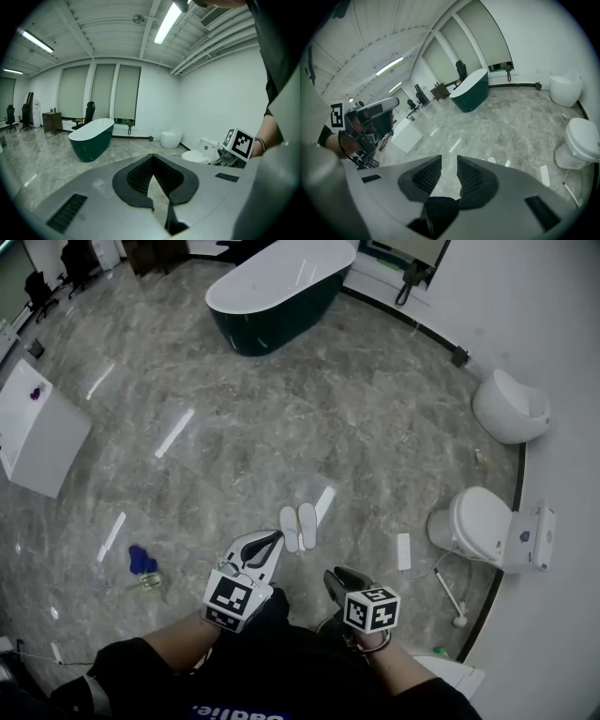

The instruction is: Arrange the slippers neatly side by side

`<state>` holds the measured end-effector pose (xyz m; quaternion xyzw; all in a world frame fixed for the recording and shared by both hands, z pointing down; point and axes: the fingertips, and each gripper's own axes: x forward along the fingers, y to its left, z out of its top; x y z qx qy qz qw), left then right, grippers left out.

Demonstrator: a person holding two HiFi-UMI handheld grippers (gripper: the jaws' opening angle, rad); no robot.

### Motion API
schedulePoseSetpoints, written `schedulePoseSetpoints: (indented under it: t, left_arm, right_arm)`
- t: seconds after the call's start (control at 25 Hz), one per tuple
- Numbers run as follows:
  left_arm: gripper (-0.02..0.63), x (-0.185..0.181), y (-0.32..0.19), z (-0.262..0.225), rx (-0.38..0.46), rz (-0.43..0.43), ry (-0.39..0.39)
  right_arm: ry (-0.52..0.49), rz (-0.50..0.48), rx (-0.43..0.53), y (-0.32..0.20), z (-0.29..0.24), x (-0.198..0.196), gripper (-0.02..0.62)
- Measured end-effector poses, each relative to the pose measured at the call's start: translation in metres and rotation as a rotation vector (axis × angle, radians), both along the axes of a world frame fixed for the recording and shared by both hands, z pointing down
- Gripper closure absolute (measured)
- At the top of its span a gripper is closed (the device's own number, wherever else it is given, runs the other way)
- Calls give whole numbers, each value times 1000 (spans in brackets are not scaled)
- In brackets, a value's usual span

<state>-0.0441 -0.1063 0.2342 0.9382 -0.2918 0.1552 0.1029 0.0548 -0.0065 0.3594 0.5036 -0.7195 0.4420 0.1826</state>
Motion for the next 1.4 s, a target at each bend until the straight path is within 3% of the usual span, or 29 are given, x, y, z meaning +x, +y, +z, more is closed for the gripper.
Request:
schedulePoseSetpoints:
  t: [0.12, 0.32, 0.6, 0.8, 0.96, 1.04, 1.24, 1.4]
  left_arm:
    - [604, 10, 39, -15, 33, -26, -4]
    - [604, 27, 120, -29, 31, -151, 19]
    - [604, 74, 218, -50, -8, -179, 40]
    - [604, 98, 274, -75, -25, -123, 73]
    - [604, 105, 307, -78, -17, -47, 79]
    - [604, 106, 318, -80, -16, -8, 73]
    - [604, 88, 325, -97, 32, 38, 86]
    - [604, 67, 326, -106, 63, 53, 86]
  right_arm:
    - [-7, -35, 63, 27, -14, 11, 499]
    - [-3, -115, 157, 85, -39, 39, 500]
    - [-43, -138, 291, 141, -98, 67, 500]
    - [-59, -134, 417, 178, -157, 55, 500]
    - [1, -130, 550, 207, -192, 42, 508]
    - [48, -120, 590, 218, -202, 38, 595]
    - [120, -148, 779, 231, -241, 11, 597]
    - [156, -154, 847, 235, -258, -14, 597]
